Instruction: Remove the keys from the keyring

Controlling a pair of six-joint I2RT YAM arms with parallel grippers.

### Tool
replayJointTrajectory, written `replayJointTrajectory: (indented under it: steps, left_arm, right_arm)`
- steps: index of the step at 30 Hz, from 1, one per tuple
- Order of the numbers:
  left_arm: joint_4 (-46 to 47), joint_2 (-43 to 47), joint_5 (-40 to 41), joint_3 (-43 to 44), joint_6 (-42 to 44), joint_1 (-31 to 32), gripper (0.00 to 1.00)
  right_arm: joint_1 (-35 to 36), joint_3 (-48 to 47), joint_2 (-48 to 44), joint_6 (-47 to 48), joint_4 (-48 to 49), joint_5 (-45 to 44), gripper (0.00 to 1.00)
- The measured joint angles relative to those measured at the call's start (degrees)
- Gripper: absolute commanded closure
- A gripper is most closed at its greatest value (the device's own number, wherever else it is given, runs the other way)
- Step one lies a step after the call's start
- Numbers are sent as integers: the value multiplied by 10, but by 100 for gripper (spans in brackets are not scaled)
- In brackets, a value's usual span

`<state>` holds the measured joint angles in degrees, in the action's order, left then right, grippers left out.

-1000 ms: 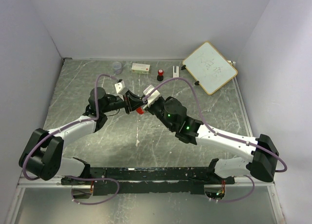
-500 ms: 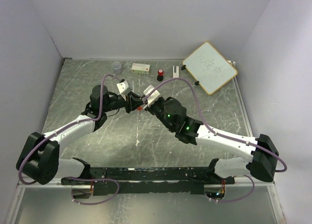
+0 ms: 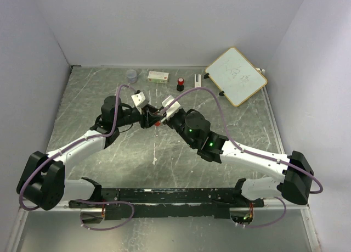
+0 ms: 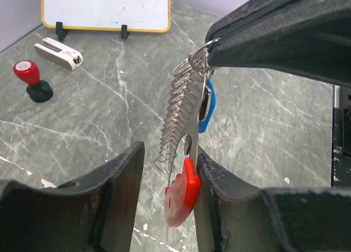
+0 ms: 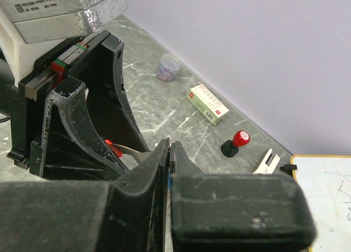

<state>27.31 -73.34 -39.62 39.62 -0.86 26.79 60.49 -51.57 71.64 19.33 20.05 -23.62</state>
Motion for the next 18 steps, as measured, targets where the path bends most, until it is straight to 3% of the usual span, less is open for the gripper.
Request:
replayJointTrajectory:
  steps: [9, 18]
  left_arm:
    - [-13, 14, -7, -6, 15, 0, 45]
    - [-40, 19, 17, -9, 33, 0, 71]
  right_arm:
    - [0, 3, 0, 4, 5, -8, 100]
    - [0, 4, 5, 6, 7, -12, 100]
